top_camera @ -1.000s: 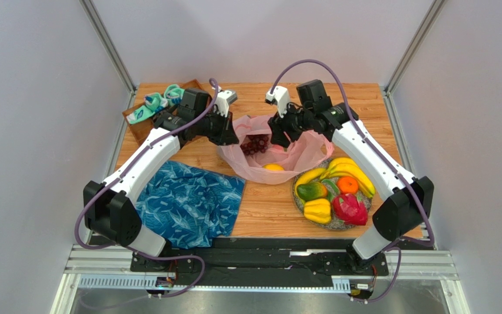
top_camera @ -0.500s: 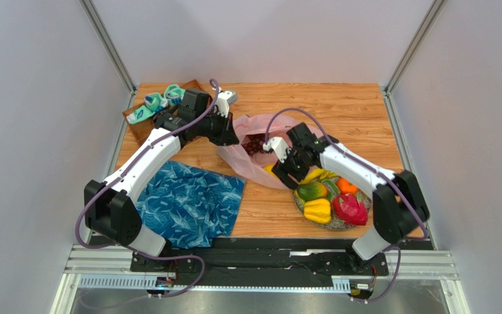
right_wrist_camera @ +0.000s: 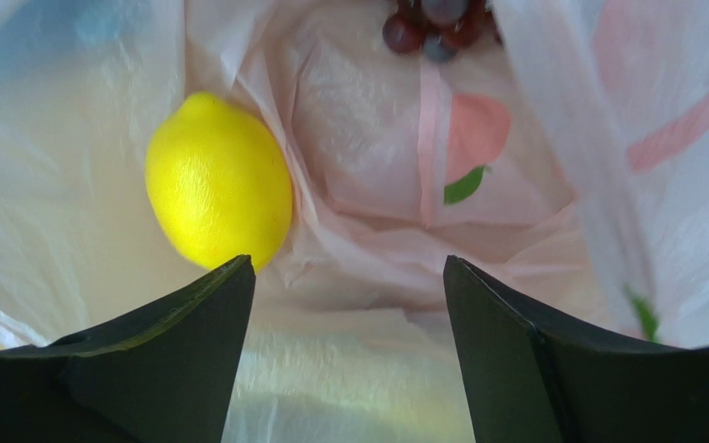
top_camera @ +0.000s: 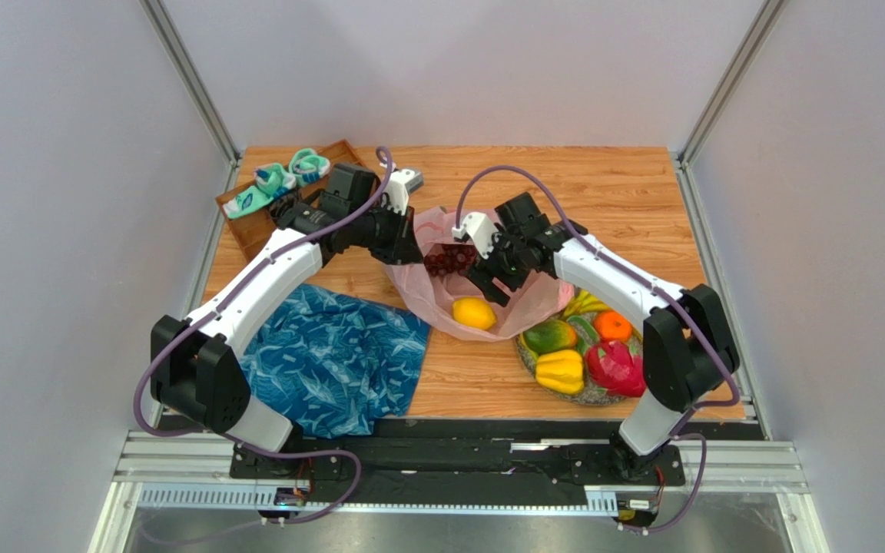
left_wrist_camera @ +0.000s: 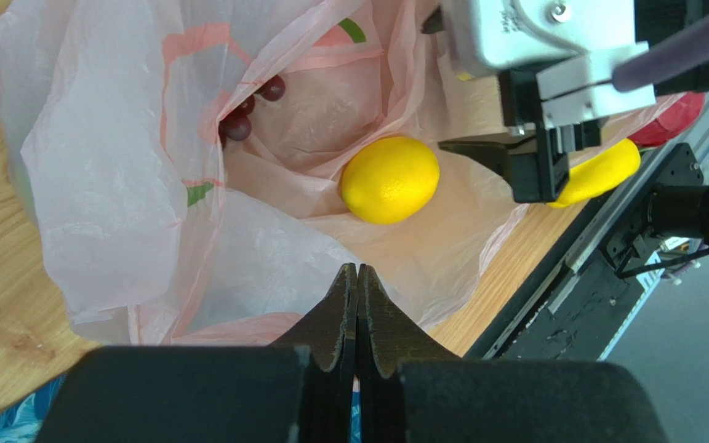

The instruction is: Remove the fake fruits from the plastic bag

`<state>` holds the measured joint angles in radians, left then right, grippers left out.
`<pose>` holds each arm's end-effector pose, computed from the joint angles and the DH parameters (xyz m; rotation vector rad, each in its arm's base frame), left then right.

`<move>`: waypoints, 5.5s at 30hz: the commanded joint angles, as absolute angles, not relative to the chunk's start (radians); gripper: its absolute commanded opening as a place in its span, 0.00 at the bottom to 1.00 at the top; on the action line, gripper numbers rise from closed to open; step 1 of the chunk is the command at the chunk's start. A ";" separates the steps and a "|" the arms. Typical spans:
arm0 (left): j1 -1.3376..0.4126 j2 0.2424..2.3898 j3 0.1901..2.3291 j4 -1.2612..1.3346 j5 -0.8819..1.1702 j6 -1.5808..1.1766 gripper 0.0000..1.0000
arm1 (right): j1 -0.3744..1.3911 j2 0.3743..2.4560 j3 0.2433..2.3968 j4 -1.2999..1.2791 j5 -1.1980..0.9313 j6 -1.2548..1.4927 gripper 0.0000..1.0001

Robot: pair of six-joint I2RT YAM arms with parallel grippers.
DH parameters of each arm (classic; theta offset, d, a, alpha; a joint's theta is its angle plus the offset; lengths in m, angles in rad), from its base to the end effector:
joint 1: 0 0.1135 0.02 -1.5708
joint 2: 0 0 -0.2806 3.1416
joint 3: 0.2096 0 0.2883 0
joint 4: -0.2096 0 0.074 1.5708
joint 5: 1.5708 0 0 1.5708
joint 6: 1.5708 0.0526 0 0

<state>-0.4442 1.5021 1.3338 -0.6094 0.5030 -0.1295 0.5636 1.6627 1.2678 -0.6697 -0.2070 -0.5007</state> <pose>0.3271 -0.1838 0.3211 0.6255 2.3092 -0.8680 0.3239 0.2175 0.2301 -1.3940 2.2284 0.2942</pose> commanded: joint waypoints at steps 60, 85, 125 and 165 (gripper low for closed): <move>-0.456 1.463 1.170 -0.560 0.548 -0.224 0.00 | 0.620 1.776 1.382 -0.726 -0.382 -0.339 0.73; -0.456 1.482 1.216 -0.565 0.522 -0.187 0.00 | 0.629 1.594 1.322 -0.626 -0.387 -0.417 0.56; -0.456 1.574 1.324 -0.566 0.518 -0.172 0.00 | 0.115 1.394 1.155 -1.167 -0.344 -0.799 1.00; -0.379 1.281 1.460 -0.819 0.493 -0.015 0.00 | 0.604 2.063 1.736 -0.439 -0.502 -0.137 0.76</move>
